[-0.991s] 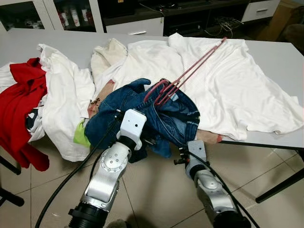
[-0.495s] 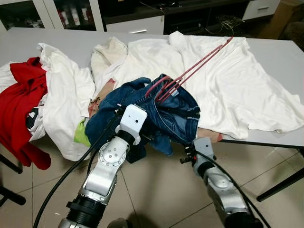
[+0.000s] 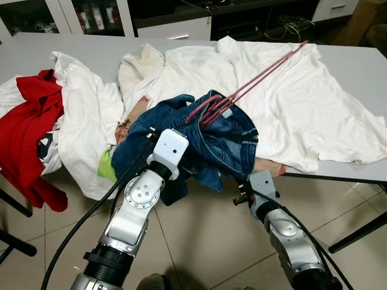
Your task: Hang hanger
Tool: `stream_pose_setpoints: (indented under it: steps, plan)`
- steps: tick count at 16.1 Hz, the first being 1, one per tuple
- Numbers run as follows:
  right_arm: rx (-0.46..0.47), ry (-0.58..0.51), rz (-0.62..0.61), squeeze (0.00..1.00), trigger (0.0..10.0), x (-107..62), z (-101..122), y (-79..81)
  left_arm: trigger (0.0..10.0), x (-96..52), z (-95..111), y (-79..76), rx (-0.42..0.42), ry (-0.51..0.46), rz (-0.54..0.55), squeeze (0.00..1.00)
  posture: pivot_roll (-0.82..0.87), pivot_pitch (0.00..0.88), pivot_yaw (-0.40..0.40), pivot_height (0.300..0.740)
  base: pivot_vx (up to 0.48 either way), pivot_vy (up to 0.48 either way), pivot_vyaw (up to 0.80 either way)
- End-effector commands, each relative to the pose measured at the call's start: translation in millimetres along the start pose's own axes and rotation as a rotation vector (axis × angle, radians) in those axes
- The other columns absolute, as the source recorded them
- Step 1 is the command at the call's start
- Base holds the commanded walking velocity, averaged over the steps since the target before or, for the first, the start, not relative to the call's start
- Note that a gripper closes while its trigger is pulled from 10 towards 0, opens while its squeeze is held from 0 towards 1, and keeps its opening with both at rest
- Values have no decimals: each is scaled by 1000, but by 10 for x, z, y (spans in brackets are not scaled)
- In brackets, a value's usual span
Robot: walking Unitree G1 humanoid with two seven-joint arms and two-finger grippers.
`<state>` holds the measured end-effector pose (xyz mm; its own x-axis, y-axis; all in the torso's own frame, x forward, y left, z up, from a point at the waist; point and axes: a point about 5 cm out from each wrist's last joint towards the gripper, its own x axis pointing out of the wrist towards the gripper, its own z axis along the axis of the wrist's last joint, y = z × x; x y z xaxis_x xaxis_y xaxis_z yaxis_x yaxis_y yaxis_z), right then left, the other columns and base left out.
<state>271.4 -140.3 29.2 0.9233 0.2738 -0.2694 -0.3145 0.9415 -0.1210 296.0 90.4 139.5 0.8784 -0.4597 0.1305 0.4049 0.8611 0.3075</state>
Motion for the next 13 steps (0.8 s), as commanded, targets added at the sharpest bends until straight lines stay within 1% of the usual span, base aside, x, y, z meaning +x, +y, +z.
stream_pose_setpoints:
  steps: [1, 2, 13]
  plan:
    - [-436, -896, -50, 0, 10000, -472, 1973, -300, 10000, 37, 185, 184, 33, -99, 73, 0, 66, 0, 36, 740, 0, 0, 0]
    - [-437, -903, -76, 0, 10000, -467, 2002, -320, 10000, 37, 185, 186, 36, -100, 69, 0, 66, 0, 36, 740, 0, 0, 0]
    - [-437, -903, -76, 0, 10000, -467, 2002, -320, 10000, 37, 185, 186, 36, -100, 69, 0, 66, 0, 36, 740, 0, 0, 0]
